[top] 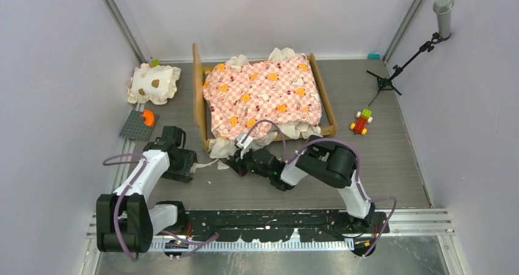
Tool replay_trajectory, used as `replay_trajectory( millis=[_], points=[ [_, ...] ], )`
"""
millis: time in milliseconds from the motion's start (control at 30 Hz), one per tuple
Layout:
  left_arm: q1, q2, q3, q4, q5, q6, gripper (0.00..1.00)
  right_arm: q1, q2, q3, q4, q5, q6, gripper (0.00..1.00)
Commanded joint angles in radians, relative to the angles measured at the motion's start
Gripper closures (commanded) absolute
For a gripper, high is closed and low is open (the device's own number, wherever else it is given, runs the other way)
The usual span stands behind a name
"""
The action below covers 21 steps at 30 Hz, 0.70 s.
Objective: Set up the pet bed
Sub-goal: Tie the ropes to the bed frame.
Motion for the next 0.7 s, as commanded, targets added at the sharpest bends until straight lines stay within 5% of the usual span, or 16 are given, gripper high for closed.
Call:
replay_trajectory(
  millis=[0, 667],
  points=[
    [0.007, 0.010, -0.011, 0.033, 0.030, -0.063, 0.36, 0.003, -0.002, 0.008, 0.081, -0.032, -0.058, 0.99],
    [0.007, 0.163, 0.074, 0.049, 0.023, -0.162, 0.37, 0.033, 0.022, 0.011, 0.084, -0.013, -0.076, 0.99]
  ],
)
